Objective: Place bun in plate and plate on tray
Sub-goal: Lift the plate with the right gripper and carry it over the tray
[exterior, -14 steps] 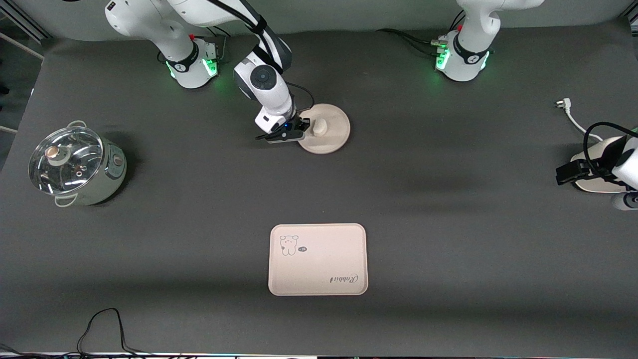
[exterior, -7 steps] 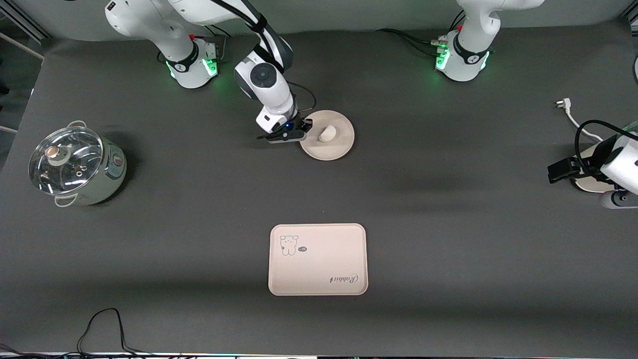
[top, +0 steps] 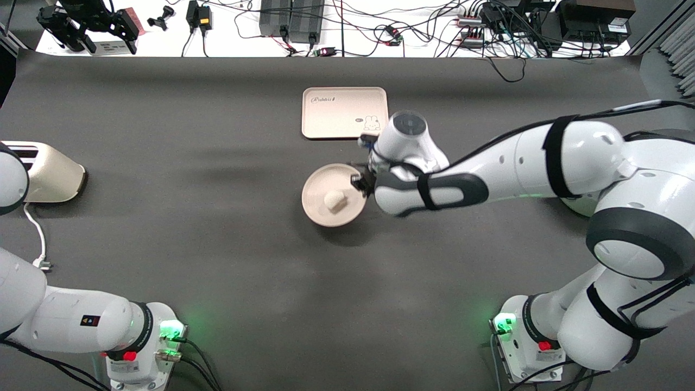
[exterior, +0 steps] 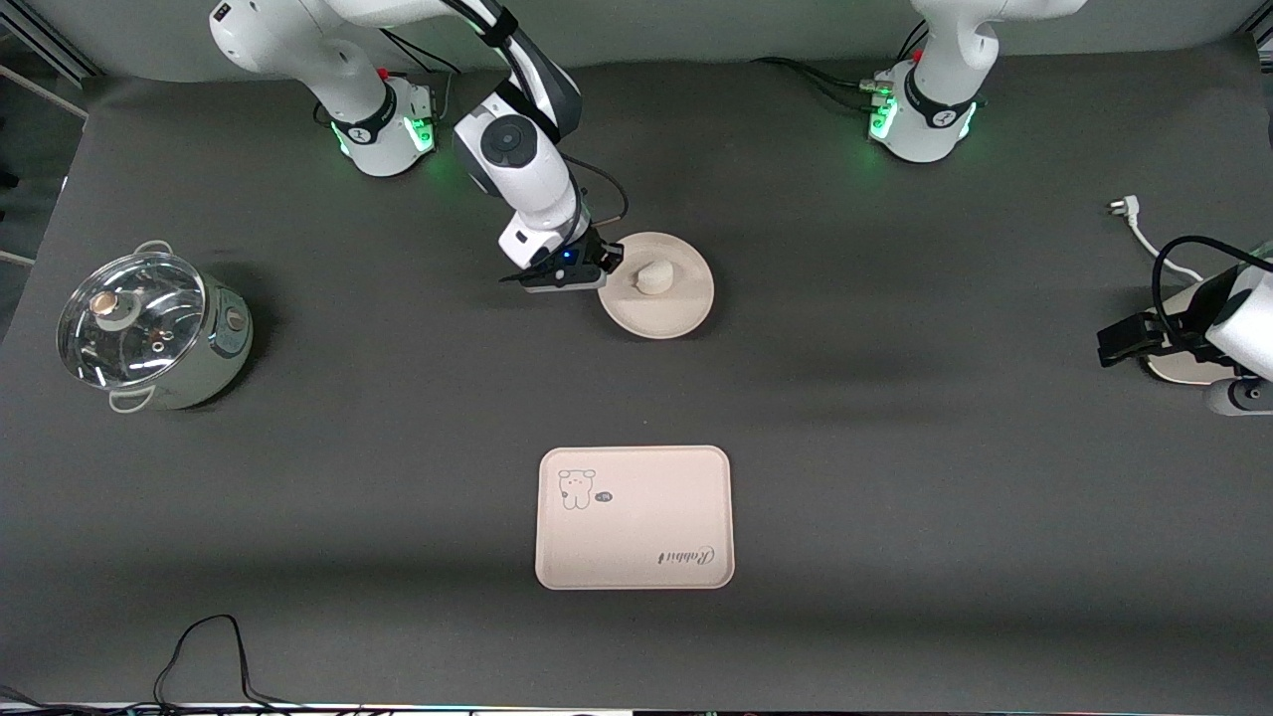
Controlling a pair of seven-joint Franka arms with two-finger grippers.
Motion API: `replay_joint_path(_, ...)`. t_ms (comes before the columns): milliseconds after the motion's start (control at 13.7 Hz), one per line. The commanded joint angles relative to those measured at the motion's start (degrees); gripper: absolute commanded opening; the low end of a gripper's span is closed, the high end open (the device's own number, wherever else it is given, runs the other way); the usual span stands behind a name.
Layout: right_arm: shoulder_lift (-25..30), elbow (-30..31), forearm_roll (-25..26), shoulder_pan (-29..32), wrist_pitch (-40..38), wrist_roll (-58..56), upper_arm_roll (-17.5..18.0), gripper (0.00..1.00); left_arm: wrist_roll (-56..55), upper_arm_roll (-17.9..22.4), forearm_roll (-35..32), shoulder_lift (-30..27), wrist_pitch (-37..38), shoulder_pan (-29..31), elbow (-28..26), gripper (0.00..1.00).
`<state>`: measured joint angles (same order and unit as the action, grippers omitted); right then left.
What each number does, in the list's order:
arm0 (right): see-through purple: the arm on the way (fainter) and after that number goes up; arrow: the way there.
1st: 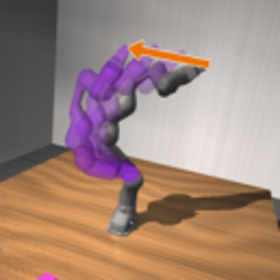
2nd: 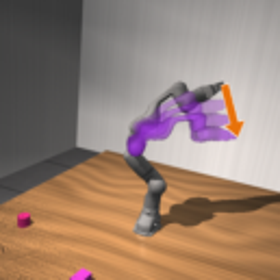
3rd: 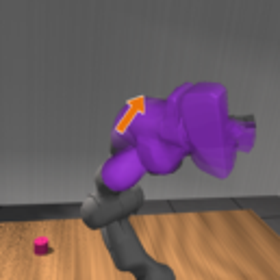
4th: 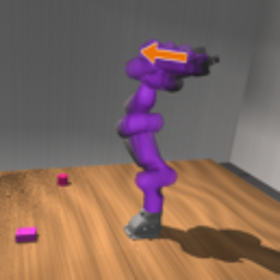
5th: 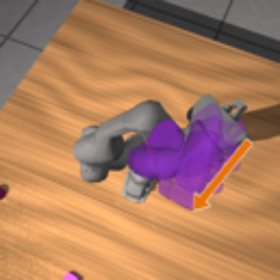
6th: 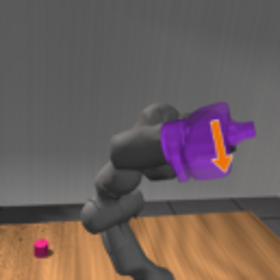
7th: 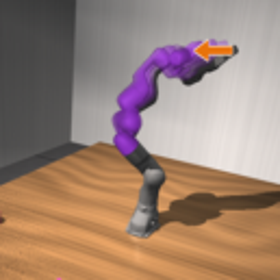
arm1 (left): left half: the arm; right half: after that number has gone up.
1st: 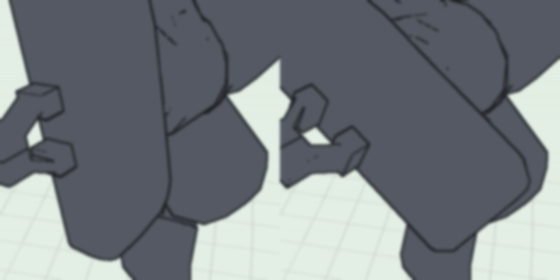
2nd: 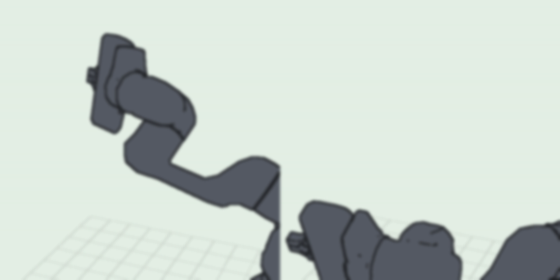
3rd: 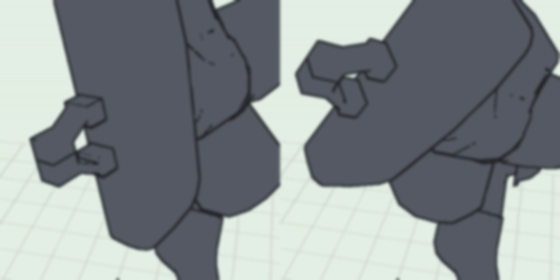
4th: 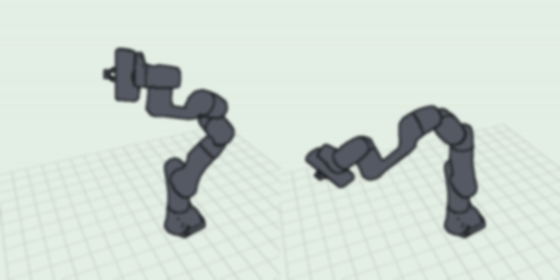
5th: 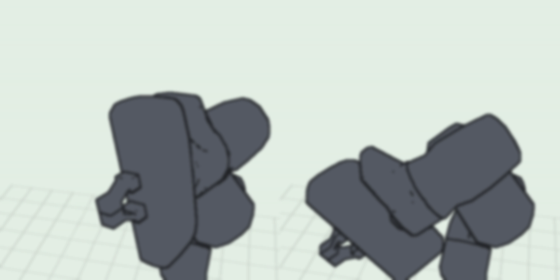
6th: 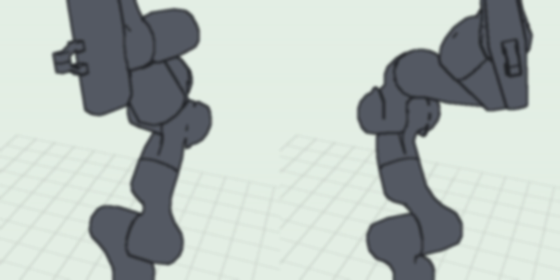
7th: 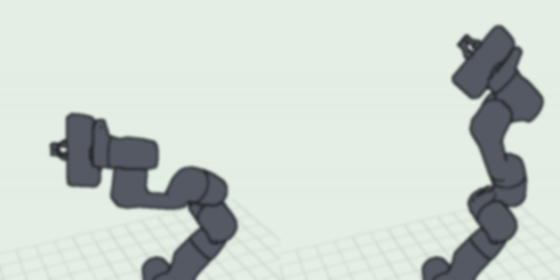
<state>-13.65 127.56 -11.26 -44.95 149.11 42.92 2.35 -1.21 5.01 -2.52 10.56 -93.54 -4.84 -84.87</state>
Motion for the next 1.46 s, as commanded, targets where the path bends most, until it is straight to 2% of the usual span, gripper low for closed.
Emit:
replay_joint_path(0,-1.1,-8.4,-1.0,0.0,-5.5,0.2,-3.7,0.0,0.5,0.3,0.1,-0.7,0.6,-0.4,0.4,1.0)
replay_joint_path(293,-7.0,-19.9,-0.9,2.5,-8.1,-6.0,-8.3,0.0,0.7,0.2,0.3,-0.4,1.2,-0.6,-0.1,1.0)
replay_joint_path(439,-13.5,-29.2,-0.9,6.4,-9.3,-10.1,-8.3,0.0,0.6,0.2,0.3,-0.5,1.5,-0.6,-0.2,1.0)
replay_joint_path(659,-25.8,-45.0,-1.0,8.6,-9.8,-10.3,-8.3,0.0,0.3,0.1,0.6,-1.6,2.7,-0.7,-0.3,1.0)
replay_joint_path(732,-29.7,-49.3,-1.0,9.3,-9.8,-10.2,-8.3,0.0,0.0,-1.9,0.7,-1.7,2.5,1.1,-0.5,1.0)
replay_joint_path(805,-33.9,-54.0,-1.0,10.0,-9.5,-10.2,-8.2,0.0,0.1,-5.6,0.9,-2.1,2.4,4.9,-1.0,1.0)
replay_joint_path(878,-38.3,-59.6,-1.0,11.4,-9.5,-10.2,-7.8,0.0,-0.1,-6.3,0.8,-3.4,2.8,5.4,-2.3,1.0)
replay_joint_path(1024,-44.4,-66.2,-1.7,12.6,-9.0,-10.2,-6.8,0.0,-0.4,-6.3,0.7,-6.6,0.5,5.2,-7.5,1.0)
replay_joint_path(1171,-46.5,-68.4,-1.7,13.1,-9.0,-10.3,-6.7,0.0,-0.3,-6.2,0.7,-7.1,1.3,5.4,-7.6,1.0)
replay_joint_path(1244,-46.6,-68.5,-1.8,14.6,-9.0,-10.9,-6.2,0.26,0.4,-6.2,0.7,-7.1,1.4,5.8,-7.2,1.0)
replay_joint_path(1317,-46.4,-68.0,-1.5,14.6,-8.4,-13.9,-5.4,0.92,0.5,-6.2,0.8,-7.0,1.4,6.4,-7.1,1.0)
replay_joint_path(1390,-46.2,-67.7,-1.7,14.6,-7.1,-16.9,-5.4,1.0,0.5,-6.8,0.9,-7.0,1.5,8.2,-7.2,1.0)
